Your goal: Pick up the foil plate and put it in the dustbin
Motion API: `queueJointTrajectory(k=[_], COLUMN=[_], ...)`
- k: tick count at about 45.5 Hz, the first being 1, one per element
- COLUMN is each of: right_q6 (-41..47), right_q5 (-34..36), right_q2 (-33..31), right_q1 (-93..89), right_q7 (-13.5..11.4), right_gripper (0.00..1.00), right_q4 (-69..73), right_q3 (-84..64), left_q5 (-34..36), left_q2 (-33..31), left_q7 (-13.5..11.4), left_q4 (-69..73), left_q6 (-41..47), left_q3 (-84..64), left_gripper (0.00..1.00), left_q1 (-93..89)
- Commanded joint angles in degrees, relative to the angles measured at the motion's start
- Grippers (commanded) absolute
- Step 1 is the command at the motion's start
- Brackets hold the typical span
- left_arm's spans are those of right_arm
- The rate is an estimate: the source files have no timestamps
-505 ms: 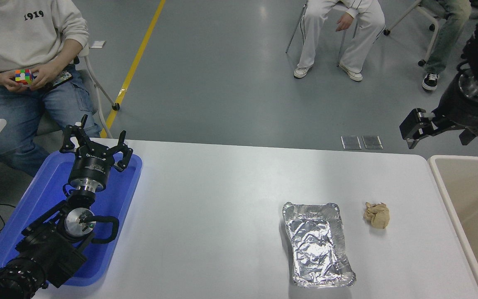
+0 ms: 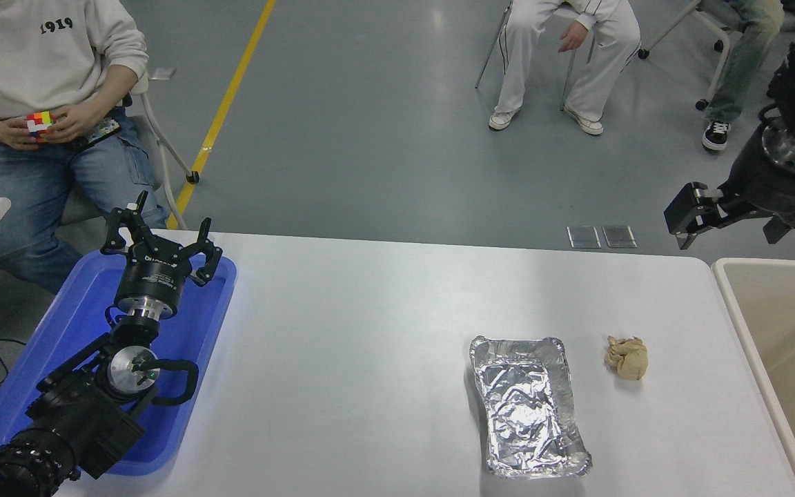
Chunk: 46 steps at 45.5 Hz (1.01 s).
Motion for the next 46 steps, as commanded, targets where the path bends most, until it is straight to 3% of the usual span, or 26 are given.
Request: queueJointTrajectory(k=[1, 46], right_q6=[0.00, 0.00], right_q5=[-0.01, 0.08], right_q2=[-0.02, 0.59], right_q1=[0.22, -2.07], right_q7=[-0.01, 0.08], right_gripper=[1.00, 1.00], right_q4=[0.04, 0.13], right_q3=[-0.05, 0.65], left_q5=[-0.02, -0.02], left_q2=[0.00, 0.00], left_q7=[0.08, -0.01], left_q4=[0.00, 0.08], left_q6=[0.08, 0.08], left_q3=[0.02, 0.02], left_gripper=[1.00, 1.00], left_q1=[0.00, 0.09])
